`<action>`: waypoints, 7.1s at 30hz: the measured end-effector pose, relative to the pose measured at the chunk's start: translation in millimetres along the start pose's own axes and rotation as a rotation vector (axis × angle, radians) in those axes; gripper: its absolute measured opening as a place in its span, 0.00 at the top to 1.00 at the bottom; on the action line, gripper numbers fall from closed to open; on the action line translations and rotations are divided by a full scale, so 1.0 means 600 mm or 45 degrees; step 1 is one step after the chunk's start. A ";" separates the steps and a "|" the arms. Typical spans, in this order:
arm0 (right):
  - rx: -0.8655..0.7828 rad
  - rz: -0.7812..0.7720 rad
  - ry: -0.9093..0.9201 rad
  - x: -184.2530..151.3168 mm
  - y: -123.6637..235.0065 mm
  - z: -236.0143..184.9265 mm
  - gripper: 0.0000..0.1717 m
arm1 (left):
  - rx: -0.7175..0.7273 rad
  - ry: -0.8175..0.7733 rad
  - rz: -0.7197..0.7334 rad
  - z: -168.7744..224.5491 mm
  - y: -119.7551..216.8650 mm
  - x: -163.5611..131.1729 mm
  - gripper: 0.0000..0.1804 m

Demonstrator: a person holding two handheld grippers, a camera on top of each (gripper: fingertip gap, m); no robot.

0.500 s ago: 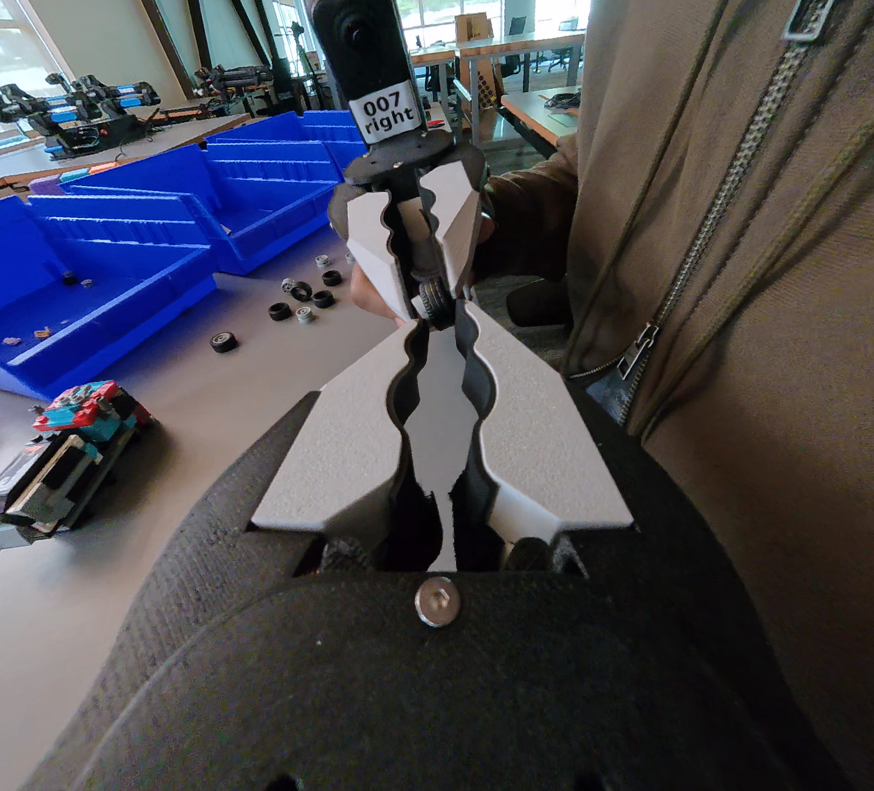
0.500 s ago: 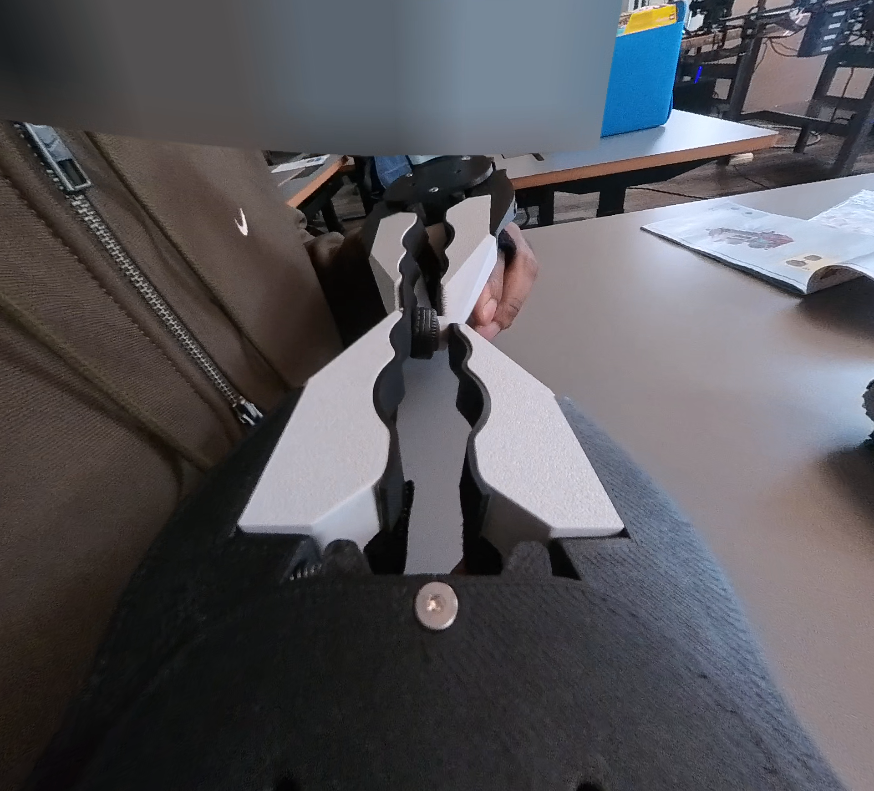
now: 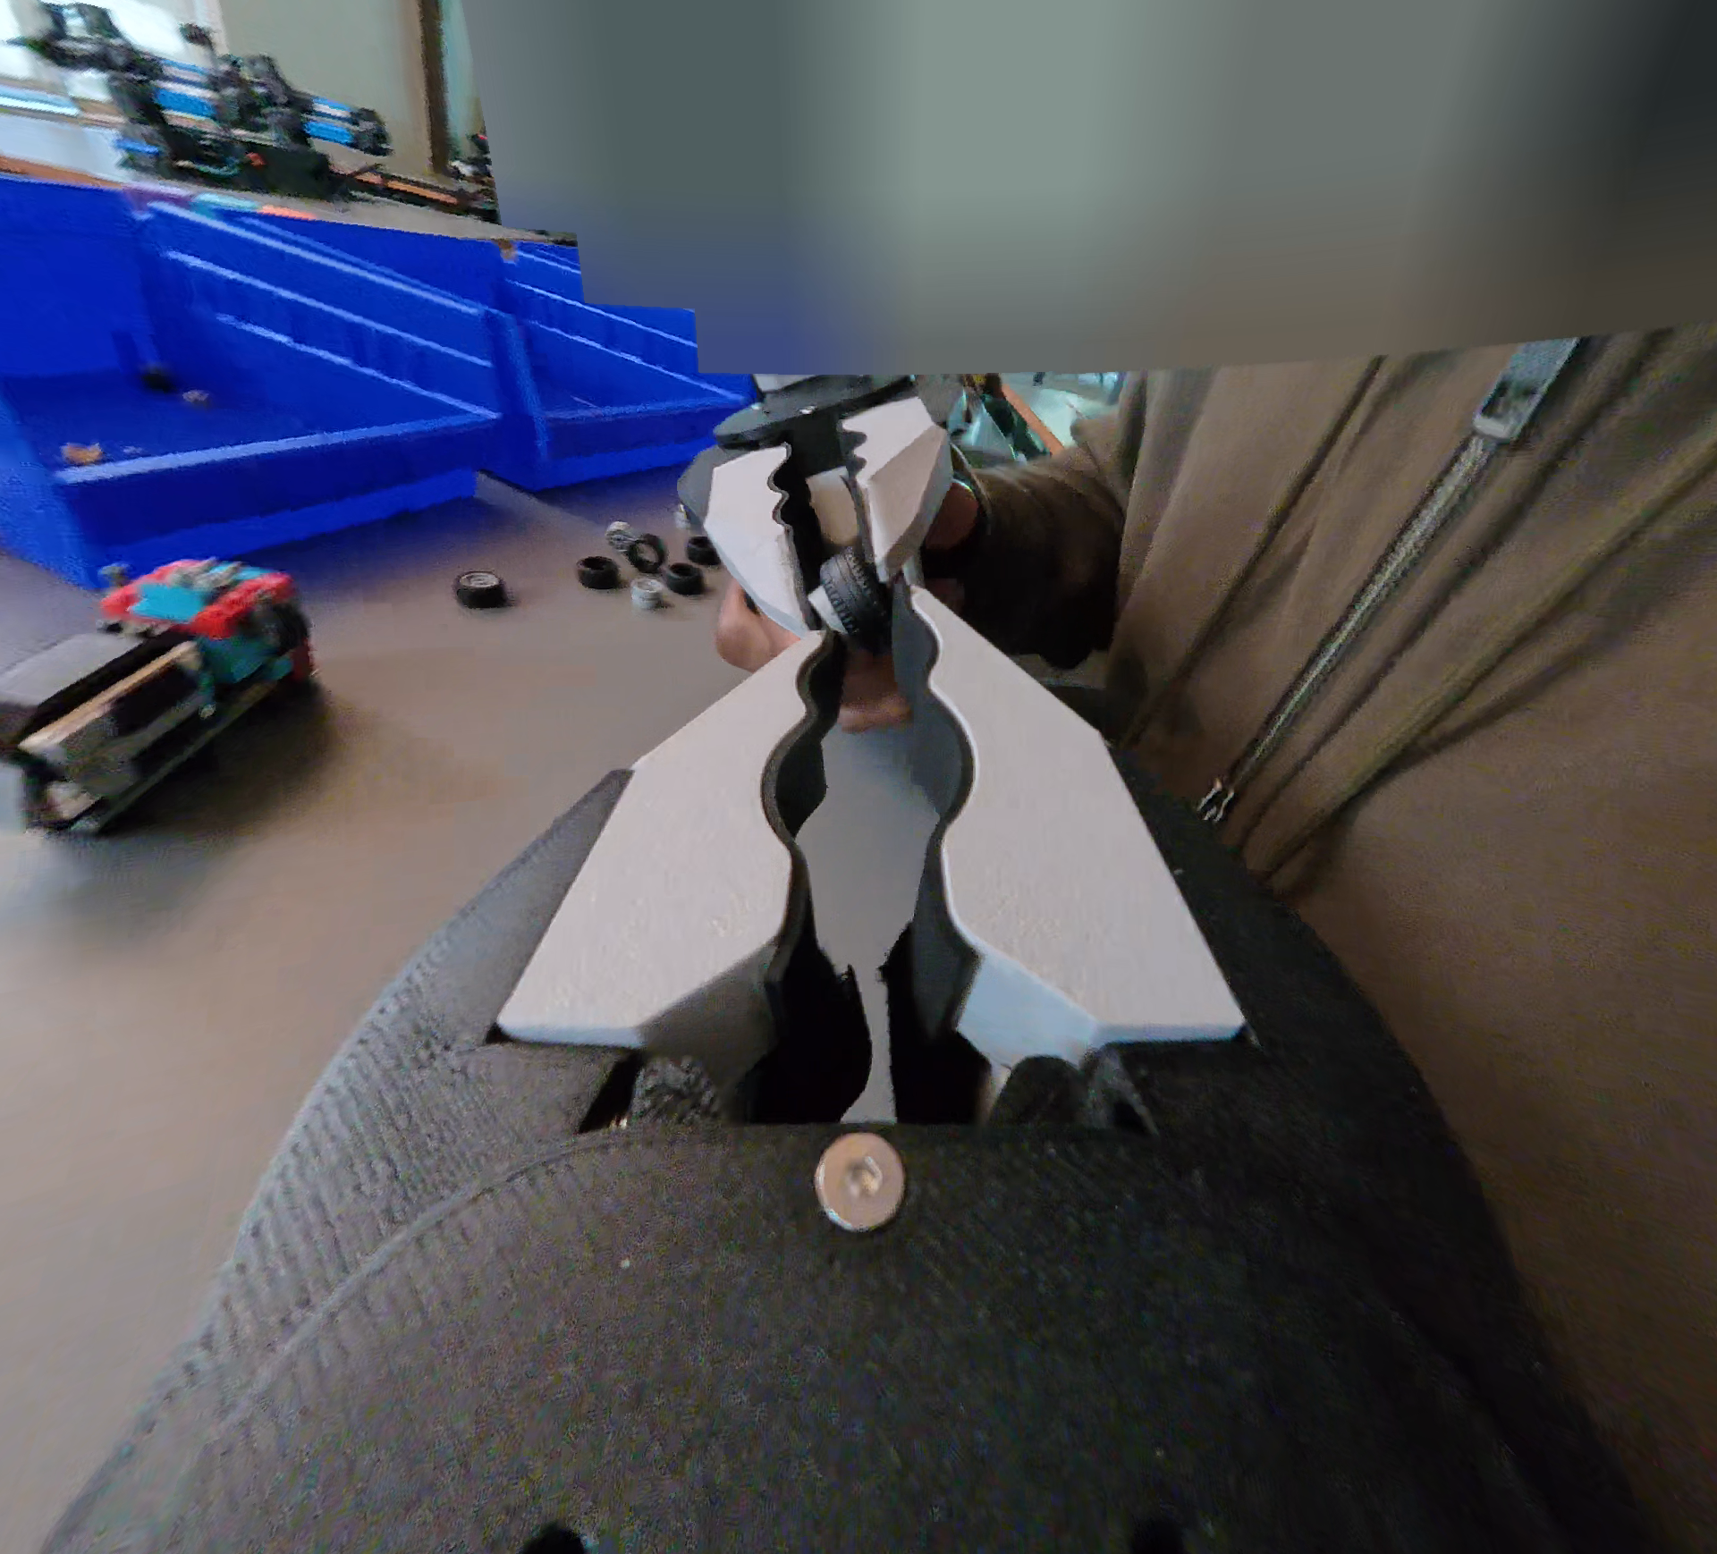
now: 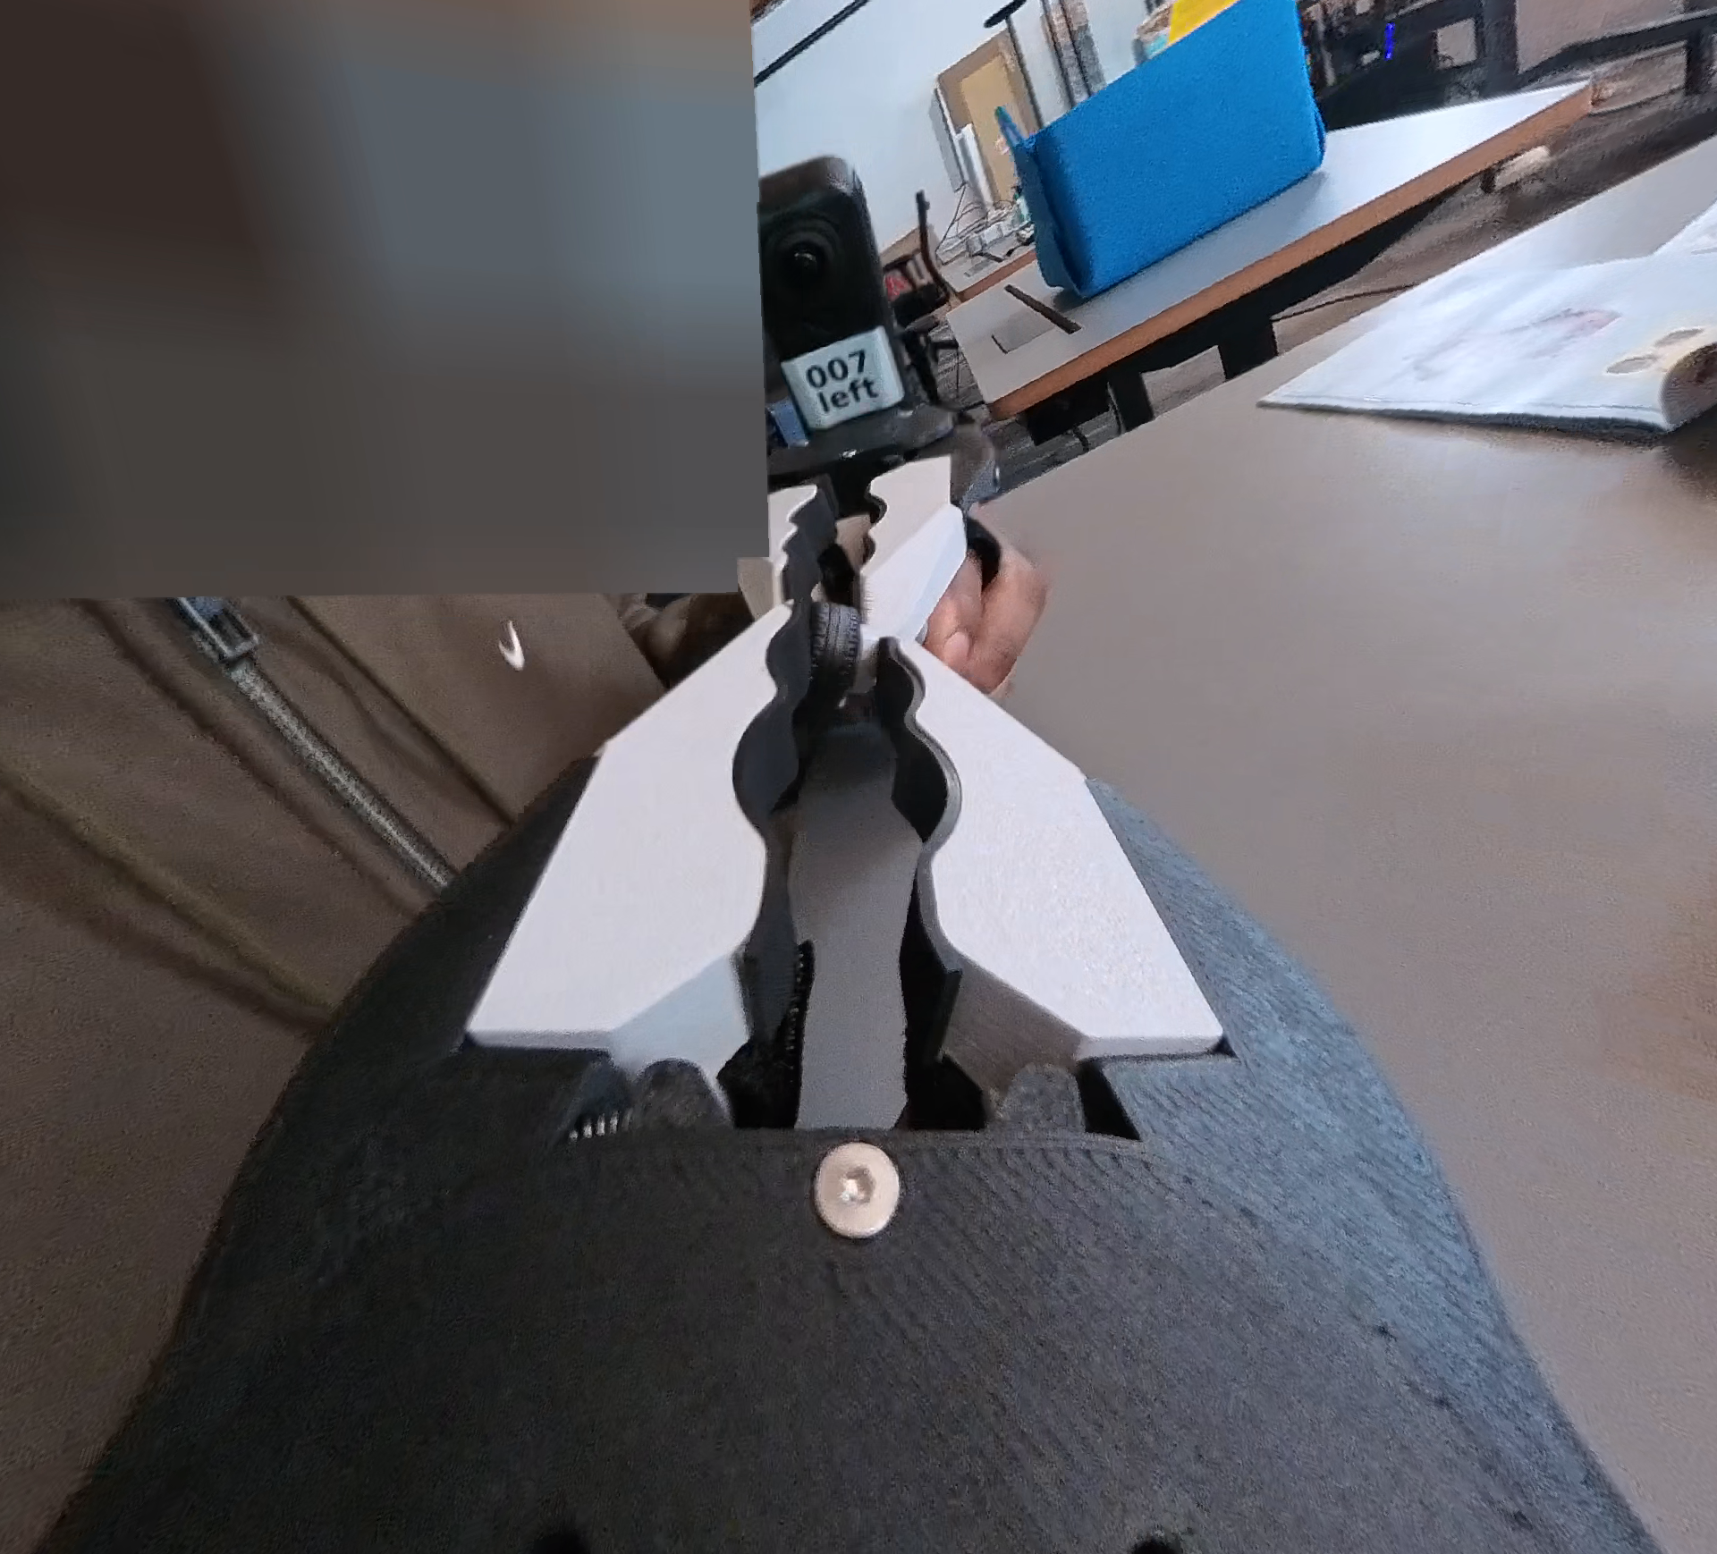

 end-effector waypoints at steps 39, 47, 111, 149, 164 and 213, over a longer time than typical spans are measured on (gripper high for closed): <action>-0.321 0.416 0.151 0.059 0.010 0.033 0.74 | 0.544 0.220 0.581 -0.066 -0.010 0.043 0.93; -0.342 0.434 0.243 0.055 0.004 0.037 0.72 | 0.639 0.071 0.557 -0.082 0.006 0.053 0.92; -0.364 0.327 0.167 0.042 0.189 0.011 0.70 | 0.735 0.240 0.366 -0.100 -0.033 -0.007 0.93; -0.385 0.269 0.106 0.088 0.057 0.105 0.71 | 0.710 0.136 0.219 -0.176 -0.024 0.050 0.93; -0.475 0.316 0.421 0.085 0.103 0.033 0.71 | 0.573 0.078 0.251 -0.102 -0.087 0.021 0.92; -0.079 0.573 -0.179 0.055 0.113 -0.028 0.92 | 0.093 0.251 0.319 0.008 -0.139 -0.005 0.93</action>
Point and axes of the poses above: each gripper's, where its closed fingertips meet, y back along the fingers, x out of its top, z = x × y across the jaws, the point moved 4 cm from there along y, back along the fingers, and after that the axes turned 15 degrees about z, right-handed, at the moved point
